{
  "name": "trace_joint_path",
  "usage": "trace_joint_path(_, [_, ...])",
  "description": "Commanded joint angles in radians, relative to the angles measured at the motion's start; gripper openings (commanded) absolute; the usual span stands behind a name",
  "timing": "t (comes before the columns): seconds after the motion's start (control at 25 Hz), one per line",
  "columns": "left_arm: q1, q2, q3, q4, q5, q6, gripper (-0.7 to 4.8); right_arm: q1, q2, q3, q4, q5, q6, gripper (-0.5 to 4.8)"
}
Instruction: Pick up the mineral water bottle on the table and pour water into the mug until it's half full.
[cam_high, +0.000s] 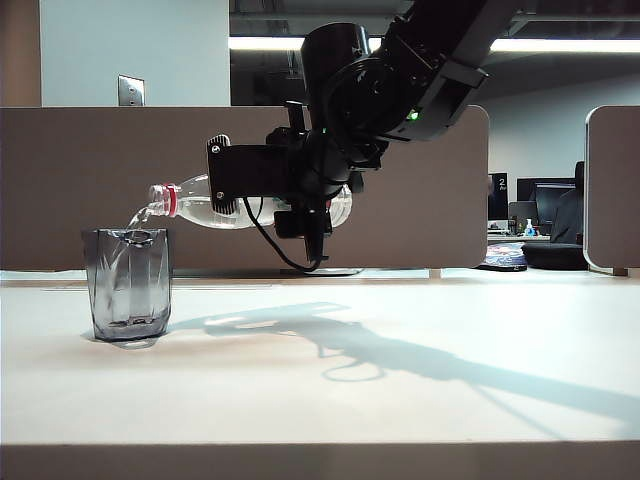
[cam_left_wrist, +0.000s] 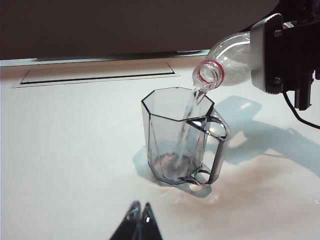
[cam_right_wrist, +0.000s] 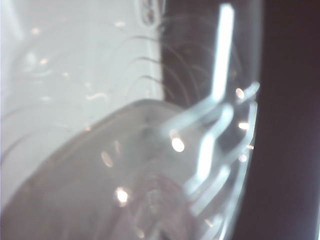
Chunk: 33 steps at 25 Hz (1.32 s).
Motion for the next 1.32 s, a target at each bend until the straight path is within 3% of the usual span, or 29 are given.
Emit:
trace_joint_path(0.04, [0.0, 0.0, 0.003, 0.013, 0.004, 0.0, -0.05, 0.002, -0.014, 0.01, 0.059, -0.002, -0.009, 2.51])
trace_joint_path(1.32, [0.0, 0.061, 0.003, 0.013, 0.004, 0.0, -0.05, 0.004, -0.014, 0.011, 0.059, -0.002, -0.061, 2.51])
